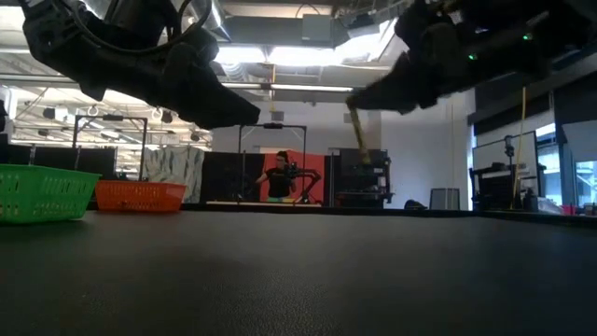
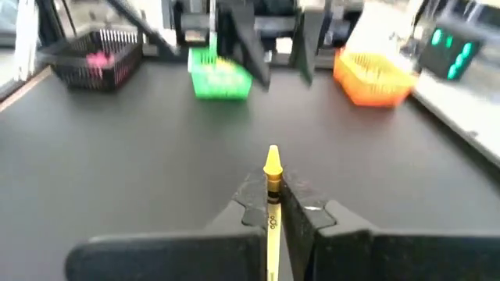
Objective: Sort crayons
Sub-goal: Put the yellow crayon into the green bin
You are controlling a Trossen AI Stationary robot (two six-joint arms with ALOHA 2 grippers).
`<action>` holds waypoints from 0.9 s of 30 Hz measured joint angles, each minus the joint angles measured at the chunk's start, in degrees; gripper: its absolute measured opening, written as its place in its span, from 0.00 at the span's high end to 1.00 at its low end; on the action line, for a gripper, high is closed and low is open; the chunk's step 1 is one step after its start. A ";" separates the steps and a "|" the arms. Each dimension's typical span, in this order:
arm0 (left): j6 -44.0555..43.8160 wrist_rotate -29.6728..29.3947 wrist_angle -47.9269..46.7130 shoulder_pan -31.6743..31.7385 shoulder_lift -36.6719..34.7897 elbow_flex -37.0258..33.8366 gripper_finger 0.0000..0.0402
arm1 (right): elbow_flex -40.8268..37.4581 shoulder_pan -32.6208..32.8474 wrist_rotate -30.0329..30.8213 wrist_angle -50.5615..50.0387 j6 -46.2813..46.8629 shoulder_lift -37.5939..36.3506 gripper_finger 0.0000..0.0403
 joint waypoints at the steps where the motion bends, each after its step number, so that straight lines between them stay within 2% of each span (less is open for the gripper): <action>1: 0.00 -0.02 0.58 0.00 0.24 0.00 0.57 | 0.00 -0.49 -0.80 2.21 -0.86 0.52 0.97; 6: 0.02 0.25 7.03 -0.01 3.91 0.00 0.57 | 0.00 -2.71 -4.66 12.70 -3.09 4.46 0.97; 12: 0.12 0.61 17.88 -0.68 12.21 0.97 0.57 | 1.59 -3.93 -5.52 21.88 -4.99 9.83 0.97; 19: 1.54 4.44 19.58 -0.81 19.08 7.92 0.57 | 5.56 -3.91 -6.20 22.97 -7.30 13.55 0.96; 24: 1.57 4.44 19.42 -0.79 19.96 9.52 0.59 | 6.48 -3.91 -6.21 22.90 -7.64 14.04 0.96; 27: 1.57 4.46 19.47 -1.02 19.96 9.64 0.64 | 6.51 -3.91 -6.21 23.11 -7.70 14.04 0.96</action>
